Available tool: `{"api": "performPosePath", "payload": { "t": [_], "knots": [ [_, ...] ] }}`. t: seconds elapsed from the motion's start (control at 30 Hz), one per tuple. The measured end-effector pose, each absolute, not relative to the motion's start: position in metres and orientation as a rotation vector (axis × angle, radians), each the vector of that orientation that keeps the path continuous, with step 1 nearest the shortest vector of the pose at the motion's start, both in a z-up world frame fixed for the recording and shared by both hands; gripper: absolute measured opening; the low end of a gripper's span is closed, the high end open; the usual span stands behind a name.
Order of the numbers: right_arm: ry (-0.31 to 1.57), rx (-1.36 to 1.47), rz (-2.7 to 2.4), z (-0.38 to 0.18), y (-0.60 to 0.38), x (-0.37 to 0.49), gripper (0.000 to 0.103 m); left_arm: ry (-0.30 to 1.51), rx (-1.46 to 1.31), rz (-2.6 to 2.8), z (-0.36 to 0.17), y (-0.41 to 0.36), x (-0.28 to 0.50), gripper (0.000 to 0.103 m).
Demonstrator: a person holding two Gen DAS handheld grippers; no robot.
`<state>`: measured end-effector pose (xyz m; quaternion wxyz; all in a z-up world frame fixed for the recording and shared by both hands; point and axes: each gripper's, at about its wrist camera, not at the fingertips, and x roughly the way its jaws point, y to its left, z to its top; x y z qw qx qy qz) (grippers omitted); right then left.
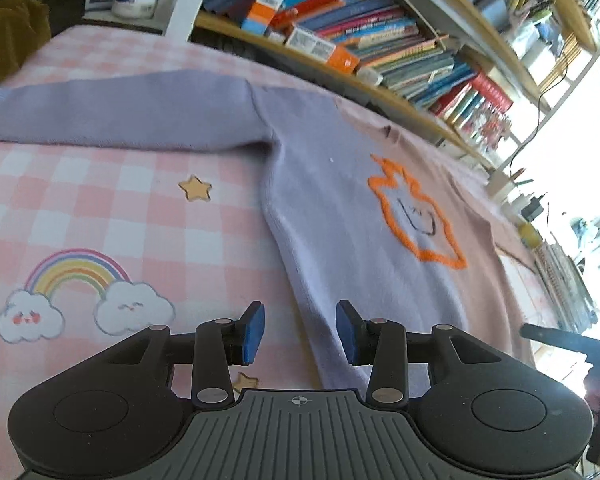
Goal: Fold clothes
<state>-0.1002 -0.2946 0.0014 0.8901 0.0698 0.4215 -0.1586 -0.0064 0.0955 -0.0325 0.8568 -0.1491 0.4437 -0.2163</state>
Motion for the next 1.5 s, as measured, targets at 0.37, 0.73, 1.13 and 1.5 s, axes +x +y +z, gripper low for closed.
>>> {"api": "performPosePath", "payload": {
  "t": [0.37, 0.73, 1.13, 1.5],
  "knots": [
    [0.915, 0.235, -0.217, -0.013, -0.322, -0.115, 0.010, 0.969, -0.324, -0.270, -0.032, 0.076, -0.036, 0.004],
    [0.906, 0.137, -0.135, -0.015, -0.336, -0.101, 0.009, 0.924, -0.267, -0.209, -0.030, 0.051, -0.037, 0.003],
    [0.885, 0.162, -0.093, -0.016, -0.342, -0.112, 0.009, 0.917, -0.261, -0.168, -0.029, 0.045, -0.053, 0.004],
    [0.865, 0.161, -0.121, -0.010, -0.346, -0.123, 0.044, 0.853, -0.204, -0.128, -0.009, 0.026, -0.081, 0.030]
  ]
}}
